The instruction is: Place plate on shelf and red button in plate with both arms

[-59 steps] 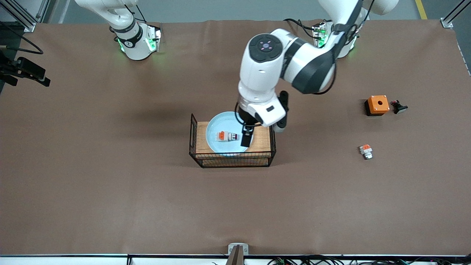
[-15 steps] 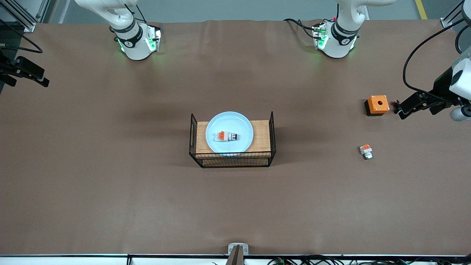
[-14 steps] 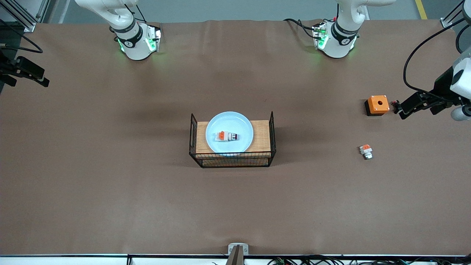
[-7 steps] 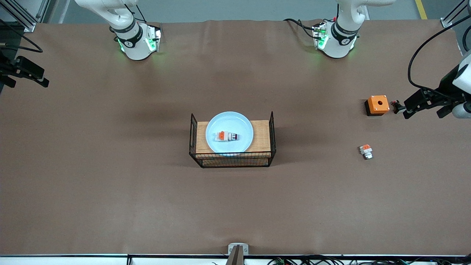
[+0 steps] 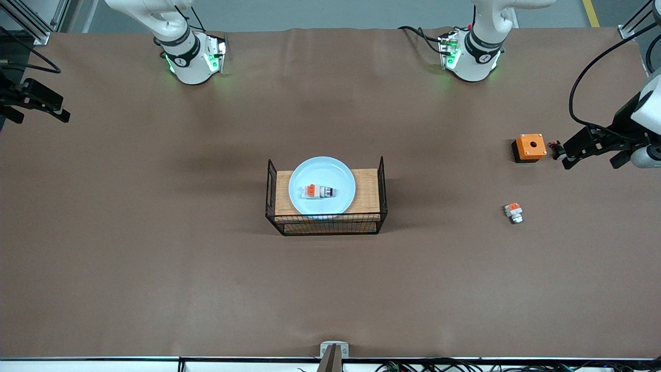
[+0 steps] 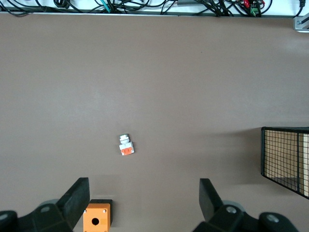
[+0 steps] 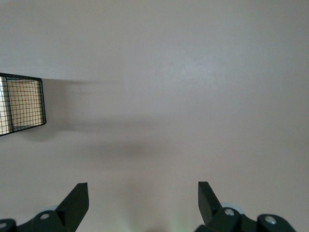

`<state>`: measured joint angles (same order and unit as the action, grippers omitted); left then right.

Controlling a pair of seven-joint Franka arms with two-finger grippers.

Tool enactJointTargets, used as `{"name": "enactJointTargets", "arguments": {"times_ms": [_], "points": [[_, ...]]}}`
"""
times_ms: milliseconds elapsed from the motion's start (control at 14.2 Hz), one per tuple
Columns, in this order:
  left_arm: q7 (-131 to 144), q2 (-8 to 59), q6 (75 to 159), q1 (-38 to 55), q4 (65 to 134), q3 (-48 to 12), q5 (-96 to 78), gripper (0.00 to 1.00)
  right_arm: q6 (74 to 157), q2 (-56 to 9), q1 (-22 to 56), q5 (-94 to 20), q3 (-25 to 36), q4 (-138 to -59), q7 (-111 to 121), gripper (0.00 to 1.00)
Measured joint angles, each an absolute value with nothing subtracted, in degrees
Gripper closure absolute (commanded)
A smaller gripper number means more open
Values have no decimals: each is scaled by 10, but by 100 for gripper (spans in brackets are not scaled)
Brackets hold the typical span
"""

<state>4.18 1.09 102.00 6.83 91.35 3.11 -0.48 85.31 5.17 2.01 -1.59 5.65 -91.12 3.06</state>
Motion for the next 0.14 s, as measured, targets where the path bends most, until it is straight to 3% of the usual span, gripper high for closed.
{"name": "enactJointTargets", "arguments": {"times_ms": [141], "points": [[49, 11, 1019, 68, 913, 31, -5, 0, 853, 52, 20, -16, 57, -911, 31, 0]]}}
